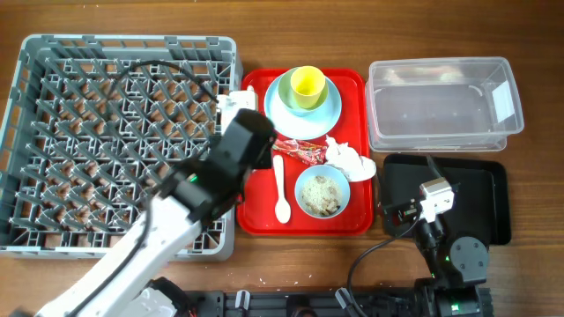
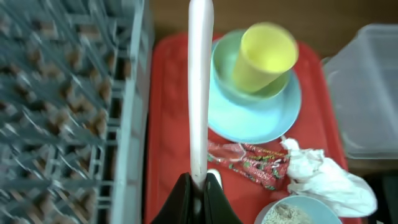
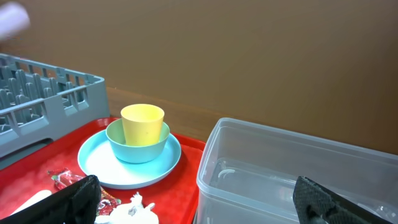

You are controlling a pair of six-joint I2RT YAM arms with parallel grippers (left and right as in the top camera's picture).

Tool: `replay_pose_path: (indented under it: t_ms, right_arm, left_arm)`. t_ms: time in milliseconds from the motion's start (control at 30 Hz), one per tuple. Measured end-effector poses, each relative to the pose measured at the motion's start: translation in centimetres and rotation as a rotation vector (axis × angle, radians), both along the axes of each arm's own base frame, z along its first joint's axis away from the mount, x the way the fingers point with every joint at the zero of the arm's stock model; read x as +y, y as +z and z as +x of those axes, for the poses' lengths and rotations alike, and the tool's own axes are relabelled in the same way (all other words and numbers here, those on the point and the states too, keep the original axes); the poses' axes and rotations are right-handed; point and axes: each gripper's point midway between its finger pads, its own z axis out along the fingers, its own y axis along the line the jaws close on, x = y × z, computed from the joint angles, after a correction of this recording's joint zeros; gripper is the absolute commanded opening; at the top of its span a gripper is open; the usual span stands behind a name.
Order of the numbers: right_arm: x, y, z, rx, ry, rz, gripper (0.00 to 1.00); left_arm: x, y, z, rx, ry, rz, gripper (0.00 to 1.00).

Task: Sort waste into correct bins and load items into the dishwasher rack
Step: 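Carry the fork to the dish rack and insert it upright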

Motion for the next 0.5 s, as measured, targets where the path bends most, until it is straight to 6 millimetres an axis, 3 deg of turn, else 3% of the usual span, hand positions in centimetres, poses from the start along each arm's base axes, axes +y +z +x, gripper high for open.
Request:
replay_pose_path:
  t_ms: [100,200,267,333,500]
  right_arm:
    - [0.0,0.0,0.0,0.0,0.0,0.0,0.99]
    - [0.0,0.0,0.0,0.0,0.0,0.0,1.0]
    - [0.0,0.0,0.0,0.0,0.0,0.0,1.0]
    - [0.0,0.0,0.0,0.0,0.0,0.0,1.0]
    - [0.0,0.0,0.0,0.0,0.0,0.0,1.0]
  left_arm:
    - [2.0,1.8,0.4,-0.061,-0.004,0.048,0.04]
    - [5.0,1.4,1.7,-0.056,0.056,0.109,0.04]
    - [7.4,0.3,2.7,-0.022,0.116,0.15,0.04]
    - [8.6,-1.5,3.3,0.036,0.116,0.179,0.04]
    - [8.8,-6.2,3.8,0.191,0.067,0.198,0.04]
